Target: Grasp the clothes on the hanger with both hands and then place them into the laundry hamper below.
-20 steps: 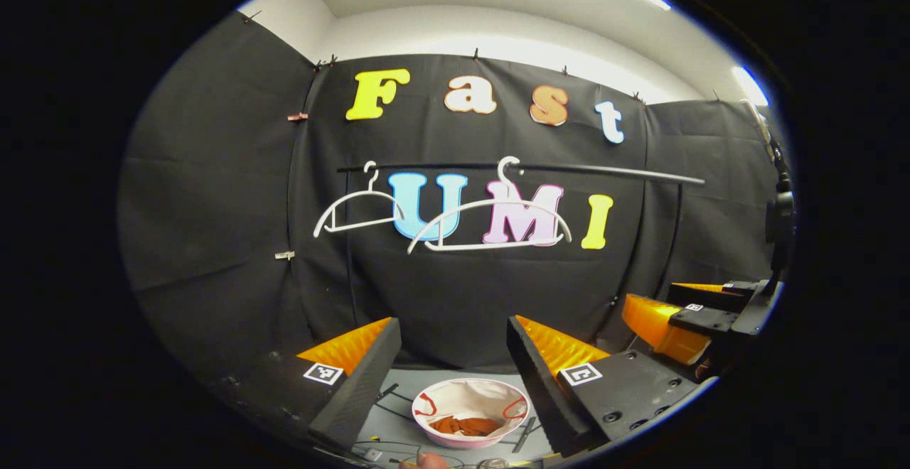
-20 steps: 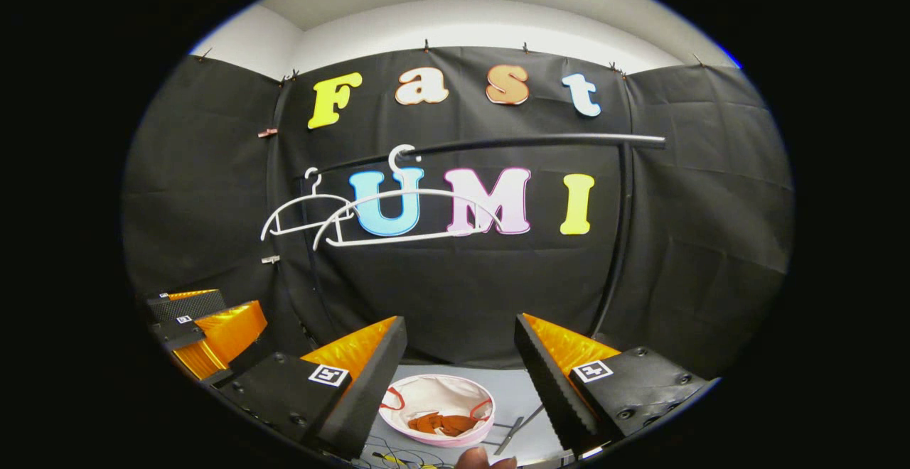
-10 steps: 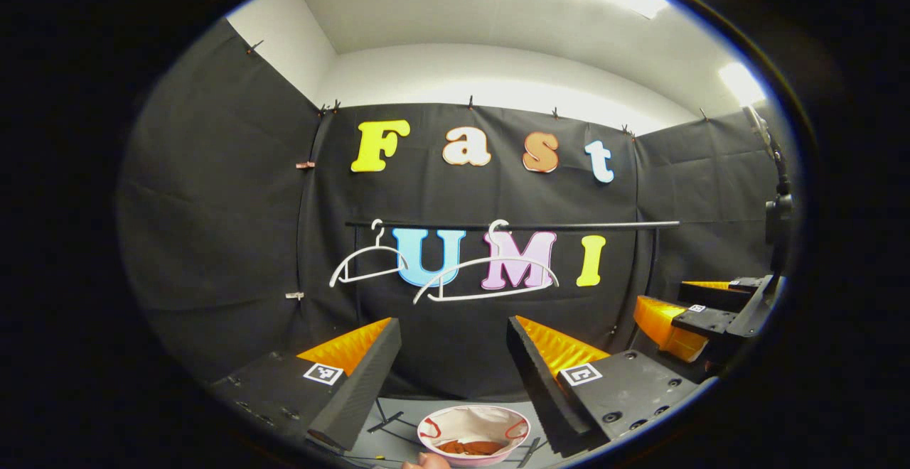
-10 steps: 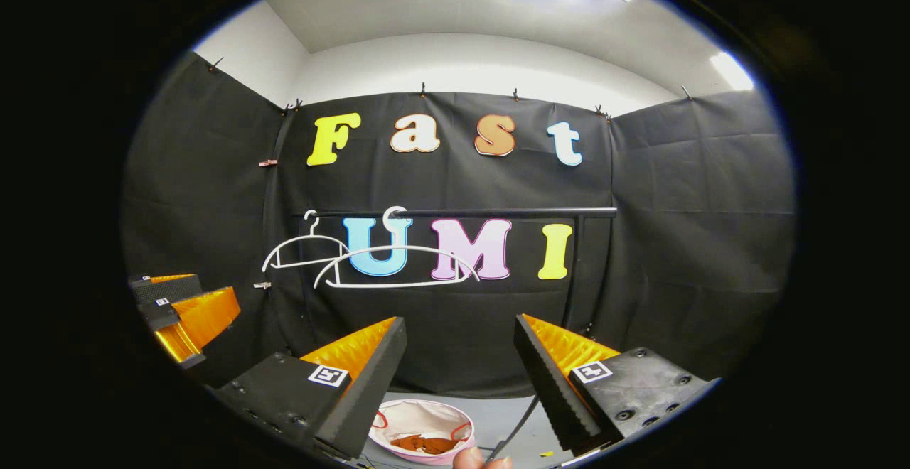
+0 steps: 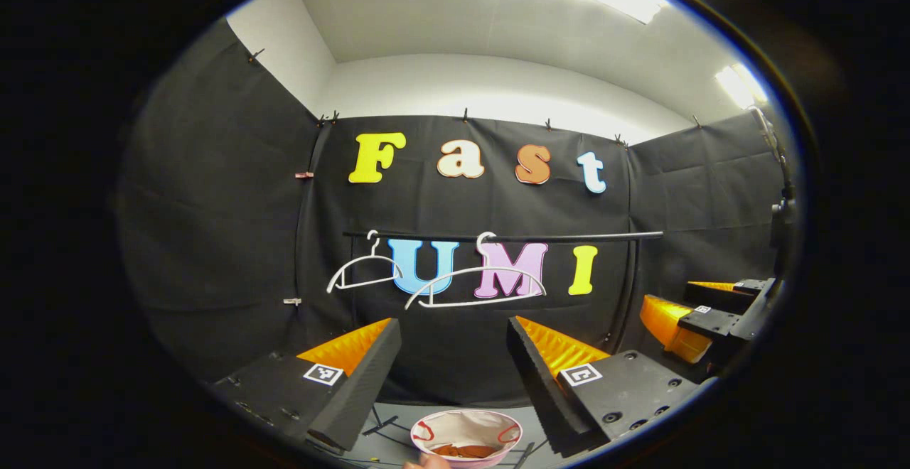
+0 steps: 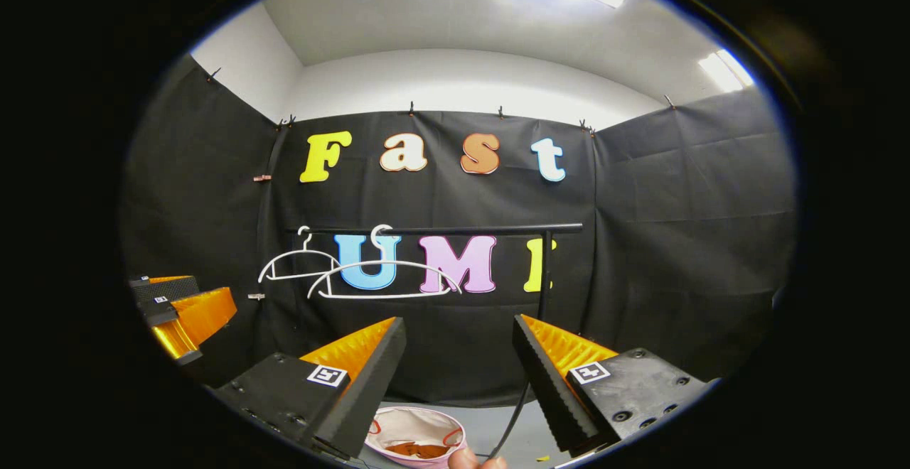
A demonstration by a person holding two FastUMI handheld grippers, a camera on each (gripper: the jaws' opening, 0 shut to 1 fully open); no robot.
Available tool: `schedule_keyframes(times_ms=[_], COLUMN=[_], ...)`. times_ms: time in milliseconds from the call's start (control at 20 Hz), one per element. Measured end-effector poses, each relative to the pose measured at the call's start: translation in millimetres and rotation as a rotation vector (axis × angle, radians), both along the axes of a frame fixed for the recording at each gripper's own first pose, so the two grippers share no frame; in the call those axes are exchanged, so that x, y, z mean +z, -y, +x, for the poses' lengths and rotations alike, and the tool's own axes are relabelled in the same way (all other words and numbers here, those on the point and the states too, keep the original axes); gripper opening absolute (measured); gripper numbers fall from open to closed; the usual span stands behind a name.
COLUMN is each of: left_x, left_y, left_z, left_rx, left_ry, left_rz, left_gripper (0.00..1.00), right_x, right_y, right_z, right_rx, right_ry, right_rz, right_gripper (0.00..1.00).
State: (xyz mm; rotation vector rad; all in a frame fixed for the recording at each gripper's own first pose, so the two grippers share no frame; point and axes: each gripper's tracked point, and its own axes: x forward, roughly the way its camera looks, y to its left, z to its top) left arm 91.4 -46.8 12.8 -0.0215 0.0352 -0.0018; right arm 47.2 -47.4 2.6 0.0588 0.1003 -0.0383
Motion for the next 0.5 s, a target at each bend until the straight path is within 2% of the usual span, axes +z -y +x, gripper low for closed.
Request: schedule_keyframes(times_ms=[100,150,200,300,350,500], left_x=[0.8,1.5,1.5,0.9,0.6,2.6], left_y=[2.4,3.1,2.6,3.0,3.6,3.6], left_z=[-1.6,-3.4,-3.1,-4.9,-6.2,-7.4], left_rx=[-0.005,-0.007,-0.007,-0.007,-0.008,-0.008], left_ry=[0.001,0.004,0.004,0.002,0.001,0.004], left_rz=[-0.001,0.002,0.005,0.005,0.001,-0.007], left_gripper=[0.95,0.92,0.95,0.98,0.95,0.95], right_x=[6.4,9.6,12.3,14.5,14.8,11.7], right_y=[0.9,1.3,0.3,-4.1,-4.7,-9.2], right_z=[-3.6,-4.8,-4.6,-5.4,-5.3,-7.6], right_rx=[-0.002,-0.002,-0.002,0.003,0.005,0.01], right_ry=[0.018,0.027,0.035,0.042,0.042,0.036], right_rz=[-0.006,-0.006,-0.003,-0.001,-0.005,-0.01], right_gripper=[0.99,1.0,1.0,0.94,0.98,0.98])
